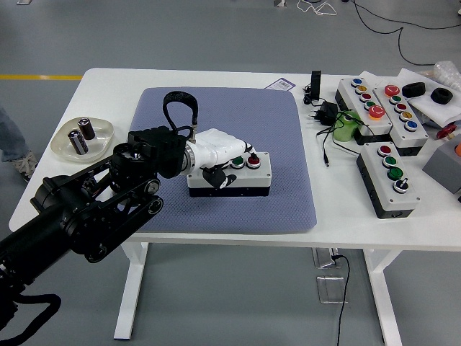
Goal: Pick up the button,place it on the desk,press the button,press the button
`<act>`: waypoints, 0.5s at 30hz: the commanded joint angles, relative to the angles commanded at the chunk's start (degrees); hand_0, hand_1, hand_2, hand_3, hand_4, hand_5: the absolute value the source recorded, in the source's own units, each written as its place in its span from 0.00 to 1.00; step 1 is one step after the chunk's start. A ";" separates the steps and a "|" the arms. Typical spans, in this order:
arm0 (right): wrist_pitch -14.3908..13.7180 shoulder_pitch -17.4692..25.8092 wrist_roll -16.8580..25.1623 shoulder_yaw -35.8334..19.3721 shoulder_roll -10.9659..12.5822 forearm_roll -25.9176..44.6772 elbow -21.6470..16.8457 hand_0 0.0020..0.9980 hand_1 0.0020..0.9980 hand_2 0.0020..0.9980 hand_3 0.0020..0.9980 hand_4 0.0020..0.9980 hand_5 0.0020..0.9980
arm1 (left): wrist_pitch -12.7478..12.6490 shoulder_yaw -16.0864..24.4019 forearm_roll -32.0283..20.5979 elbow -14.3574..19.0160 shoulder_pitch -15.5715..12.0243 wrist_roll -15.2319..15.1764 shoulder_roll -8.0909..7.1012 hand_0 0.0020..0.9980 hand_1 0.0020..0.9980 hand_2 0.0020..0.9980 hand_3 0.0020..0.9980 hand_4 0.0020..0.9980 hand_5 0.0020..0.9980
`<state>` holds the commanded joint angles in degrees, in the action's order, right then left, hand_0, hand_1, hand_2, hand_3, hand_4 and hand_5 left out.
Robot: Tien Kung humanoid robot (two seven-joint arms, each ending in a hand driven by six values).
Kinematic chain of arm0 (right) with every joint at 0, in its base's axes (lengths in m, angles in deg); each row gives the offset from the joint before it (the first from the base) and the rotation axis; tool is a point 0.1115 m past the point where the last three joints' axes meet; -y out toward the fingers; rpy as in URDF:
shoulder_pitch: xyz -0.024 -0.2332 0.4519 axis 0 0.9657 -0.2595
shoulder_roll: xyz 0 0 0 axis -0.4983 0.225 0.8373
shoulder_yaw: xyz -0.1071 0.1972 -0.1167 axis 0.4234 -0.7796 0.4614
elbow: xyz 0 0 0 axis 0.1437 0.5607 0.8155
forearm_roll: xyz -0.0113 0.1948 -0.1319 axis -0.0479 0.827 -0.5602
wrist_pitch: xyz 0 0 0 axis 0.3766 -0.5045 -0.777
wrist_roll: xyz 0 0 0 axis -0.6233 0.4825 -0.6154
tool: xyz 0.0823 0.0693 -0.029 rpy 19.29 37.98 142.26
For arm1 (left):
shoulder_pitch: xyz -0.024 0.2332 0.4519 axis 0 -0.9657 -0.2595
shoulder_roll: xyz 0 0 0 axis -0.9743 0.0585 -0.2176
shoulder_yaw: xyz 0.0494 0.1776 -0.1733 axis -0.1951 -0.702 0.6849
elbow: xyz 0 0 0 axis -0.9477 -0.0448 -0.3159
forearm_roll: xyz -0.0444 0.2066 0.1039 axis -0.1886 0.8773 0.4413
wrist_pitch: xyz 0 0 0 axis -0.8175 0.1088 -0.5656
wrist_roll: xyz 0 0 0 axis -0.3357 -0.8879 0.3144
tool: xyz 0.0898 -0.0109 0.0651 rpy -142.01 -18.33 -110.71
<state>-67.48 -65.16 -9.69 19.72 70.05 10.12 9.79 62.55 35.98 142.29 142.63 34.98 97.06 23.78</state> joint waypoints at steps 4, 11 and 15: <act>-0.03 -0.02 0.03 -0.20 0.02 -0.15 0.01 0.63 0.55 0.58 0.64 0.22 0.26 | 0.03 -1.10 0.19 -1.39 0.24 0.20 0.33 0.00 0.00 0.04 0.84 0.56 0.00; -0.06 -0.06 0.05 -0.27 0.03 -0.25 0.05 0.63 0.55 0.58 0.64 0.22 0.26 | 2.00 -1.83 0.49 -2.12 0.09 0.75 0.23 0.00 0.00 0.04 0.84 0.56 0.00; -0.05 -0.11 0.02 -0.17 0.01 -0.26 0.07 0.63 0.55 0.58 0.64 0.22 0.26 | 1.51 -0.98 0.36 -1.71 -0.22 0.65 0.02 0.00 0.00 0.04 0.84 0.56 0.00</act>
<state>-67.53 -65.26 -9.67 19.55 70.05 9.86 9.85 64.06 35.00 142.65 140.93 34.76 97.71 23.81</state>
